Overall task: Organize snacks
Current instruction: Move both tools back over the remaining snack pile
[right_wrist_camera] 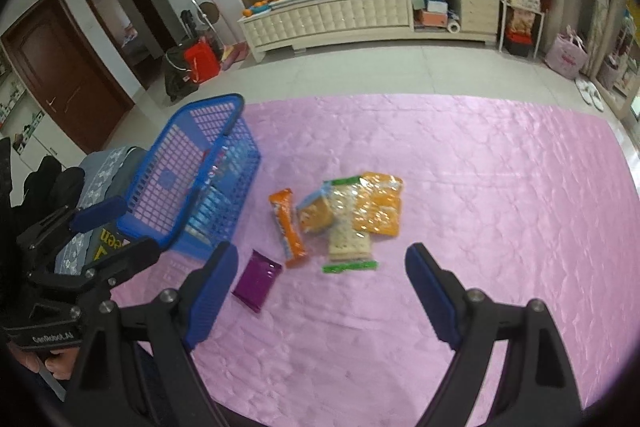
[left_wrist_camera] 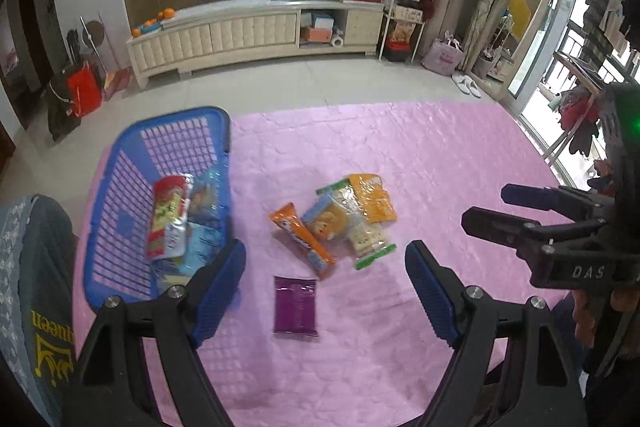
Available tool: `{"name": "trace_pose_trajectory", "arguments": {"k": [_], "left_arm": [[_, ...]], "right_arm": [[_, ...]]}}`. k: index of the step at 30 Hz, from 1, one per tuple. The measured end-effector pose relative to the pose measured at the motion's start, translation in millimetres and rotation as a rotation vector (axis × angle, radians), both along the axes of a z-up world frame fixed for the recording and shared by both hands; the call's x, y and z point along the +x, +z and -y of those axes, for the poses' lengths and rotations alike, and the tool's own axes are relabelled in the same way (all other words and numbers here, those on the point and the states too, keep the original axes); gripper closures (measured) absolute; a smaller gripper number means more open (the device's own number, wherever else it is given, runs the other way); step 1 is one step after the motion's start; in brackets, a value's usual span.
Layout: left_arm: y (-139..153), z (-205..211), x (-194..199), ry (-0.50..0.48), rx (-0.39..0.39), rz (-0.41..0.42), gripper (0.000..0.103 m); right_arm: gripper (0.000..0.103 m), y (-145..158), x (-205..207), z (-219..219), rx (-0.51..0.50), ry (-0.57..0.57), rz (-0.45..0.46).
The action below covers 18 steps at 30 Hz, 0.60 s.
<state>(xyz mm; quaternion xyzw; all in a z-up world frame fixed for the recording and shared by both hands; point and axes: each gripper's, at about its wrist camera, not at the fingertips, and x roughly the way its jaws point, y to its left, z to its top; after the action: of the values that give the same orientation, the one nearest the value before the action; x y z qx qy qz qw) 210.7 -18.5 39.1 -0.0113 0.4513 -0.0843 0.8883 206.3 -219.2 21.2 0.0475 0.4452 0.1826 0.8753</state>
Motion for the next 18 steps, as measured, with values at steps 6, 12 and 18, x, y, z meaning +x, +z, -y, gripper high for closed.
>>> {"name": "trace_pose_trajectory", "arguments": {"k": [6,12,18], "left_arm": [[-17,20,22,0.01,-0.058,-0.093,0.023],[-34,43,40,0.017,-0.021,-0.141,0.023],[-56,51,57,0.045,-0.001,-0.209,0.023]], "right_arm": [[0.014,-14,11,25,0.031,-0.05,-0.066],[0.014,-31,26,41,0.062,-0.069,-0.139],[0.015,-52,44,48,0.082,-0.055,-0.2]]}}
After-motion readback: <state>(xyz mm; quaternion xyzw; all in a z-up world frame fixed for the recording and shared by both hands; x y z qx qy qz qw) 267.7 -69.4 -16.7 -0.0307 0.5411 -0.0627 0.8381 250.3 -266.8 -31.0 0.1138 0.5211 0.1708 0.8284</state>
